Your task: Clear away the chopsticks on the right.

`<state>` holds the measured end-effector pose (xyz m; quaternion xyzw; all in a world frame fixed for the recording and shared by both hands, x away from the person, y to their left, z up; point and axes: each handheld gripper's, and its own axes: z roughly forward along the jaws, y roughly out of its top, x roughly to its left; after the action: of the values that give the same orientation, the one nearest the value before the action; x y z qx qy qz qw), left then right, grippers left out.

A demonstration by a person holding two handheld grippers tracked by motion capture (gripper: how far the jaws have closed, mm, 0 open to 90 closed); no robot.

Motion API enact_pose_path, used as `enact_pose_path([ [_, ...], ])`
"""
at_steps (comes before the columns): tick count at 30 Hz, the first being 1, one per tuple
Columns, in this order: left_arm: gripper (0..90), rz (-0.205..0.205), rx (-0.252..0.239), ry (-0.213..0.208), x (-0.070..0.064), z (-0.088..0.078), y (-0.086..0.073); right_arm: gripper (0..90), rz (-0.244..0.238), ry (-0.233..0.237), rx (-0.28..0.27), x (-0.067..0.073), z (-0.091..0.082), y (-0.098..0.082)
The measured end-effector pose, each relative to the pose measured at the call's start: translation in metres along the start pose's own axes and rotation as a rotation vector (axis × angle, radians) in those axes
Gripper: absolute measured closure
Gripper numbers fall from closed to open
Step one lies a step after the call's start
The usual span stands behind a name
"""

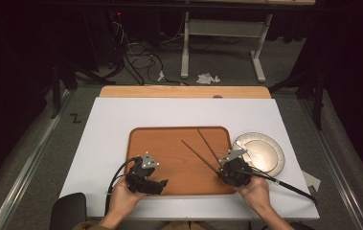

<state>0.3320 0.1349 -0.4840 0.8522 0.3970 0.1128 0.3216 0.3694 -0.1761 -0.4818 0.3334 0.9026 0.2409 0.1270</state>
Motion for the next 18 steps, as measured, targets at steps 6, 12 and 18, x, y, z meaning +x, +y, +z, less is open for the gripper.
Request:
enact_pose_path([
  [6, 26.8, 0.0, 0.002, 0.0, 0.0, 0.0, 0.0, 85.7, -0.037, 0.039, -0.05, 0.005, -0.006, 0.0],
  [12, 26.8, -0.002, 0.0, 0.0, 0.0, 0.0, 0.0, 86.0, -0.055, 0.035, 0.004, 0.007, 0.006, -0.001],
  [18, 26.8, -0.001, 0.0, -0.001, -0.001, 0.0, 0.0, 84.7, -0.041, -0.02, 0.02, 0.0, 0.008, -0.002],
])
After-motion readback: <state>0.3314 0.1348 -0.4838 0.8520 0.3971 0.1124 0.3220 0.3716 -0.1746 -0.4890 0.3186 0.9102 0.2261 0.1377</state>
